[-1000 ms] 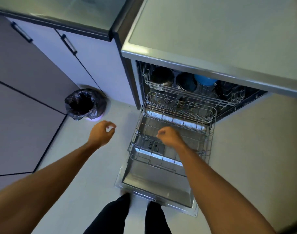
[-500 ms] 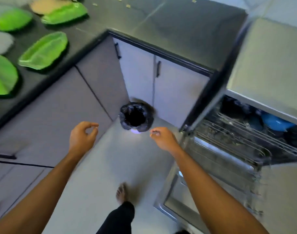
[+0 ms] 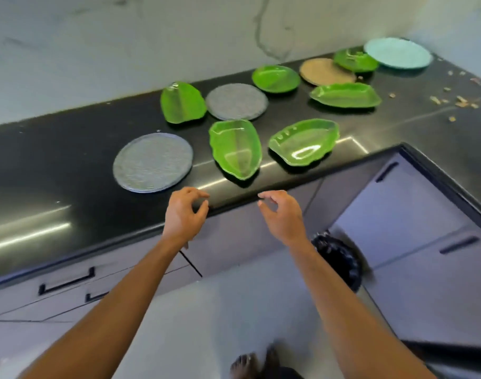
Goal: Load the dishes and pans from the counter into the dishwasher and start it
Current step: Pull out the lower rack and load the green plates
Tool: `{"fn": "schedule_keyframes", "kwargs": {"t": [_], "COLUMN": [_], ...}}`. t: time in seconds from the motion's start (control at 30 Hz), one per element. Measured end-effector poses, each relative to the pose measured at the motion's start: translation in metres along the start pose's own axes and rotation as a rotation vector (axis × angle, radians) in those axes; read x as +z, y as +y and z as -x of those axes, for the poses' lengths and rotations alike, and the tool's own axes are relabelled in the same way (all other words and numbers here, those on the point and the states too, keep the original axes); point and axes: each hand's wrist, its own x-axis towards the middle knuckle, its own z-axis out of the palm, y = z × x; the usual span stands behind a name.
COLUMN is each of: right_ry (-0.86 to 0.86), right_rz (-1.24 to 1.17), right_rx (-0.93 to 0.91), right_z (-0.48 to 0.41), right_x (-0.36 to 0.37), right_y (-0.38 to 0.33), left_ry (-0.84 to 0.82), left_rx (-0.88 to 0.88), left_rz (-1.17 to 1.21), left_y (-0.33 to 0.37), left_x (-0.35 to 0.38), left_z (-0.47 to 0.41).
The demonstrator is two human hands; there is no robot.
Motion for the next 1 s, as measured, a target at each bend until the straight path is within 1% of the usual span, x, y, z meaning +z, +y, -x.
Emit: {"fn": "schedule_keyframes", "kwargs": {"t": [0.17, 0.27, 0.33, 0.4, 0.47, 0.5, 0.63, 0.73, 0.83, 0.9, 1.0], "right_ry": [-0.028, -0.027, 0.006, 0.033, 0.016, 0.004, -0.040, -0.053, -0.056, -0.059, -0.045], "right_rz": [0.000, 0.088, 0.192, 0.339, 0.458, 0.478, 0.388, 0.376, 0.417, 0.439, 0.369], "right_rx": [-0.147, -0.221, -0.177, -0.094, -0.032, -0.001, 0.135, 0.114, 0.109, 0.136, 0.217], "right_z": [-0.059, -0.092, -0.116, -0.136, -0.156, -0.165, -0.199, -0.210, -0.215, -0.214, -0.217], "right_x": [0.038, 0.056, 0.063, 0.065, 0.065, 0.063, 0.053, 0.053, 0.055, 0.055, 0.057], "right_y": [-0.030, -0.046, -0.050, -0.048, -0.038, -0.033, -0.014, -0.011, -0.013, -0.016, -0.017], "left_ry": [0.117, 0.182, 0.177, 0.167, 0.136, 0.123, 0.111, 0.114, 0.092, 0.082, 0.077], "left_rx": [-0.091, -0.167, -0.194, -0.189, -0.222, -0.232, -0.264, -0.288, -0.271, -0.262, -0.258], "left_rz": [-0.064, -0.166, -0.211, -0.257, -0.290, -0.302, -0.323, -0.384, -0.448, -0.462, -0.467], "left_y": [-0.032, -0.050, -0.060, -0.064, -0.065, -0.064, -0.057, -0.055, -0.057, -0.058, -0.057], "left_x": [-0.014, -0.019, -0.020, -0.018, -0.012, -0.008, 0.012, 0.020, 0.022, 0.021, 0.020], "left_z": [-0.022, -0.034, -0.044, -0.056, -0.066, -0.070, -0.084, -0.089, -0.093, -0.091, -0.091]}}
